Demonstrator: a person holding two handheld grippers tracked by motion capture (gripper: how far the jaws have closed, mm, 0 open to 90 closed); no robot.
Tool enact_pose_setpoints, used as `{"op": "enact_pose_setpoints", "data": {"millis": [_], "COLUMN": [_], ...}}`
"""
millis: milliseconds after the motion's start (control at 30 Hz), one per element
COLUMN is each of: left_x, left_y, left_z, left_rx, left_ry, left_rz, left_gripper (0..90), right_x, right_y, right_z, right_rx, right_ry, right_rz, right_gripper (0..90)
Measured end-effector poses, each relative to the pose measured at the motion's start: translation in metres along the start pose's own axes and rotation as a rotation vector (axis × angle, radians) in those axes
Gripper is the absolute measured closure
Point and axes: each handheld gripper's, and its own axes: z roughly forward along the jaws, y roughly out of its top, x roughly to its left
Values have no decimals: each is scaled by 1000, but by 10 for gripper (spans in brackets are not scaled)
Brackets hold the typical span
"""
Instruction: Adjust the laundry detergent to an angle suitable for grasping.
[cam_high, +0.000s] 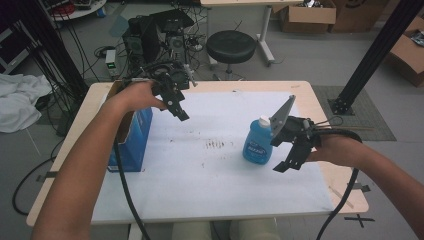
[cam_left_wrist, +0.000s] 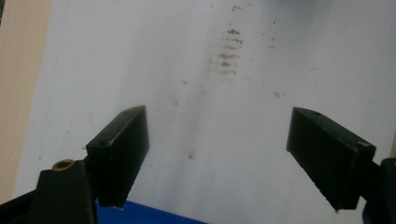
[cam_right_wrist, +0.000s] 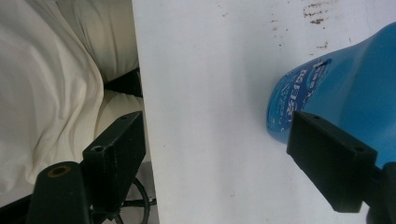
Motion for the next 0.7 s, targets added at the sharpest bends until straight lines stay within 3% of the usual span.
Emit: {"op": "enact_pose_setpoints", "data": {"millis": [700], "left_x": [-6], "left_y": [5], "left_z": [-2], "left_rx": [-12], "left_ry": [2], "left_rz": [6], "left_gripper": [217], "right_x": [2], "right_y": [-2], "right_z": [-6], "right_rx": [11], "right_ry": [-7], "right_rz": [0], "right_gripper": [194]}}
